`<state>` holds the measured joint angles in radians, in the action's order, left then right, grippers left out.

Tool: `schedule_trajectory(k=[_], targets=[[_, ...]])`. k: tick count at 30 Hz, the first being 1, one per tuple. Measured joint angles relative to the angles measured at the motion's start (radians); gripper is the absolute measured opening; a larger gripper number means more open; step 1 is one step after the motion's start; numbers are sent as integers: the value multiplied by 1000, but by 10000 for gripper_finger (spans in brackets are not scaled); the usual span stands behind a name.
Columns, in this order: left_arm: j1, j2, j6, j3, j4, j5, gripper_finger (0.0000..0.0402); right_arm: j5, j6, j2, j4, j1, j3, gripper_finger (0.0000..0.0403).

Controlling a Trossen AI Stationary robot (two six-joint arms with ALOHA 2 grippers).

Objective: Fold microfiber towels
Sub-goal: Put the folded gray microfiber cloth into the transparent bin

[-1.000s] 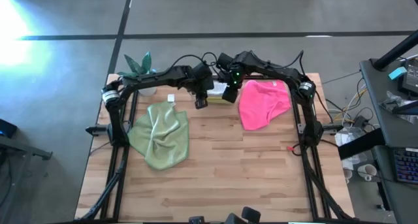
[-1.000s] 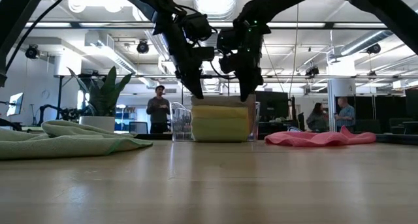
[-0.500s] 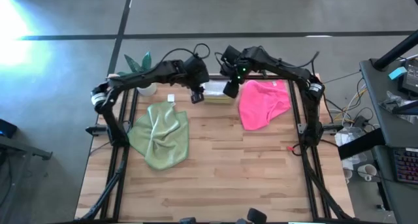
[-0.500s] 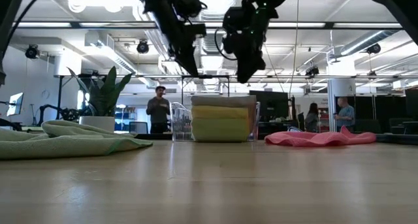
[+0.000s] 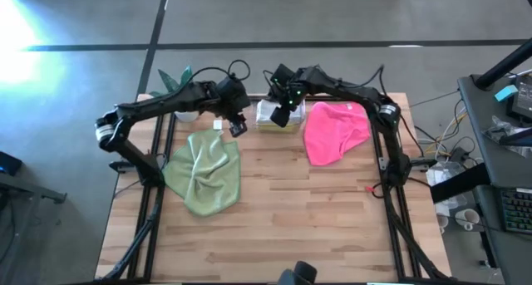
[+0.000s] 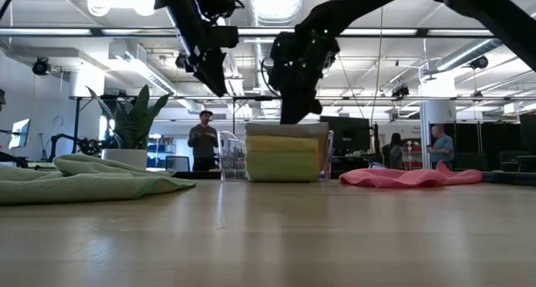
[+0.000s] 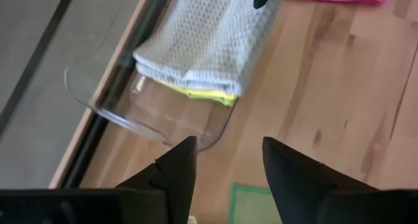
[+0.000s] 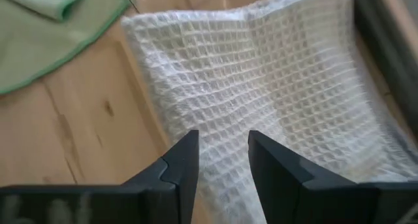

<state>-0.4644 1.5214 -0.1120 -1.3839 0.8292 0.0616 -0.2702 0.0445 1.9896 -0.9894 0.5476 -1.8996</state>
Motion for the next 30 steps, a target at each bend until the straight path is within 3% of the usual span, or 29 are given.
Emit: schedule_trajectory(k=[9, 17, 30], targets=[[0, -26, 5, 64, -9, 1, 160, -72, 4, 83, 3, 0, 0, 122], [0, -25, 4, 68, -16, 2, 160, -71, 4, 168, 11, 0, -7, 121], [0, -25, 2, 68, -54, 2, 160, -41, 0, 164, 21, 0, -11, 121]])
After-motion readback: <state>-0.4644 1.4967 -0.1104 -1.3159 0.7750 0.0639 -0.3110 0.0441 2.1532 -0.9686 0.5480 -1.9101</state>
